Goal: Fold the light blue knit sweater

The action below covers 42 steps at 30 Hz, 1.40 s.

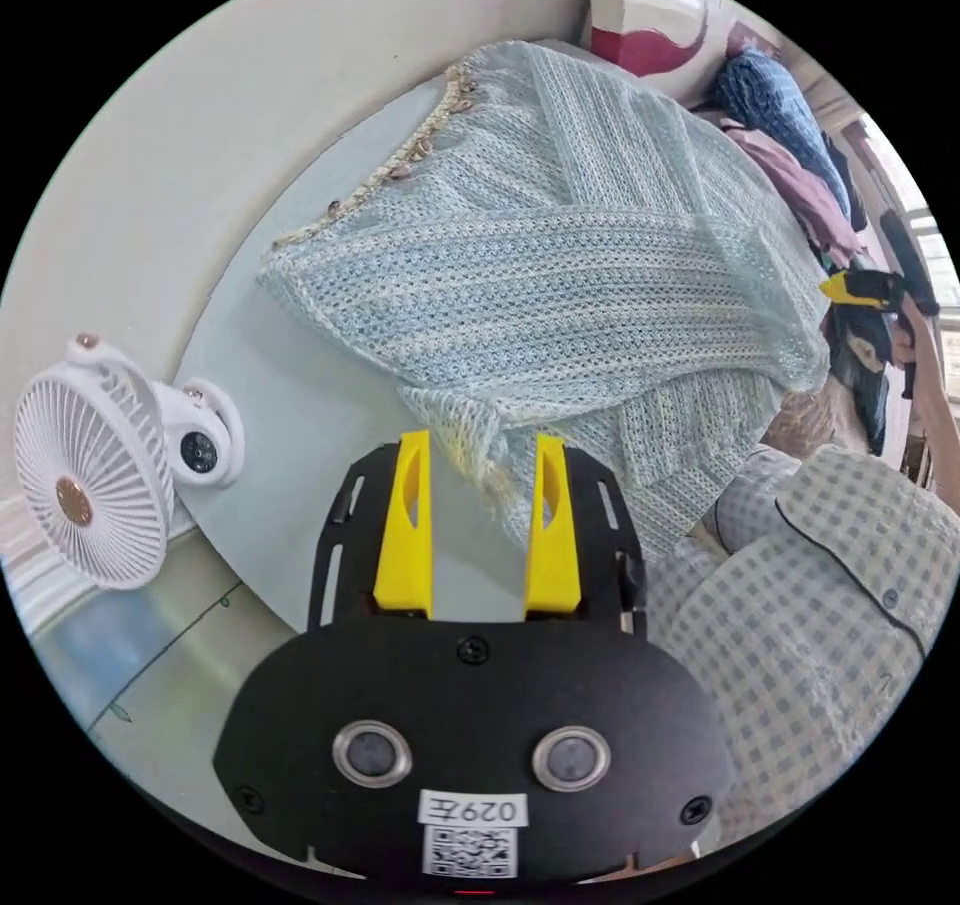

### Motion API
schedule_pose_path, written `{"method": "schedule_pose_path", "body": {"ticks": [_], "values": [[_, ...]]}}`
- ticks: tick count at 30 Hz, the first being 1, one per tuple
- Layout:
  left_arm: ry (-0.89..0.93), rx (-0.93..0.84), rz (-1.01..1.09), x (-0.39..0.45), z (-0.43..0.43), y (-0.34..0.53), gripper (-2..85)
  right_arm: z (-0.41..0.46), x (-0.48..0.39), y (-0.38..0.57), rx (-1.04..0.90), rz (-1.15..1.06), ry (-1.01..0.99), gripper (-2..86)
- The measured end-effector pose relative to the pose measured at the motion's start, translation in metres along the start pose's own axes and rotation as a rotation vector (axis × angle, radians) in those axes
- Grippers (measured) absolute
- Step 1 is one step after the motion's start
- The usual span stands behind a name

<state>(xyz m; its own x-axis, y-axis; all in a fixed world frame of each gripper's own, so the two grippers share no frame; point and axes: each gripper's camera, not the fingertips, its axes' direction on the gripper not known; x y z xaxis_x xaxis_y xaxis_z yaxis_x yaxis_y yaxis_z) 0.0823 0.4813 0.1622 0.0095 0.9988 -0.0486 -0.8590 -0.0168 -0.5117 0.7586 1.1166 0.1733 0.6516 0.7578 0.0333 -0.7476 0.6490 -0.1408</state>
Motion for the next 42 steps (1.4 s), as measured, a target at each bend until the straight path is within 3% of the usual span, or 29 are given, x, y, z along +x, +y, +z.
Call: {"method": "schedule_pose_path", "body": {"ticks": [4,8,13,17,20,22,25,32,36,42], "values": [[-0.051,-0.027,0.023,-0.007,0.008,0.005,4.2,0.026,-0.029,-0.044,-0.069,-0.068,0.158,-0.2],[0.054,0.054,-0.218,-0.058,0.006,0.054,0.6,0.075,-0.046,-0.084,-0.218,-0.051,0.484,-0.4],[0.452,0.182,-0.537,-0.122,0.038,0.138,-0.6,0.099,-0.049,-0.097,-0.224,-0.021,0.342,-0.4],[0.824,0.496,-0.848,-0.153,0.072,0.216,-0.9,0.114,-0.040,-0.100,-0.180,0.057,0.182,-0.4],[0.900,0.720,-0.983,-0.147,0.076,0.260,-1.0,0.133,-0.055,-0.104,-0.179,0.070,0.199,-0.4],[0.854,0.709,-0.980,-0.138,0.066,0.264,-1.0,0.147,-0.083,-0.108,-0.183,0.006,0.282,-0.4],[0.687,0.553,-0.886,-0.122,0.045,0.239,-1.0,0.172,-0.141,-0.123,-0.159,-0.145,0.348,-0.4],[0.499,0.281,-0.580,-0.090,0.032,0.081,-1.0,0.289,-0.253,-0.202,-0.262,-0.416,0.621,-0.4],[0.265,0.051,-0.551,-0.067,0.050,0.014,-1.0,0.366,-0.280,-0.225,-0.358,-0.503,0.936,-0.5],[0.160,-0.035,-0.550,-0.037,0.029,-0.030,-1.0,0.413,-0.311,-0.229,-0.362,-0.543,1.043,-0.5]]}}
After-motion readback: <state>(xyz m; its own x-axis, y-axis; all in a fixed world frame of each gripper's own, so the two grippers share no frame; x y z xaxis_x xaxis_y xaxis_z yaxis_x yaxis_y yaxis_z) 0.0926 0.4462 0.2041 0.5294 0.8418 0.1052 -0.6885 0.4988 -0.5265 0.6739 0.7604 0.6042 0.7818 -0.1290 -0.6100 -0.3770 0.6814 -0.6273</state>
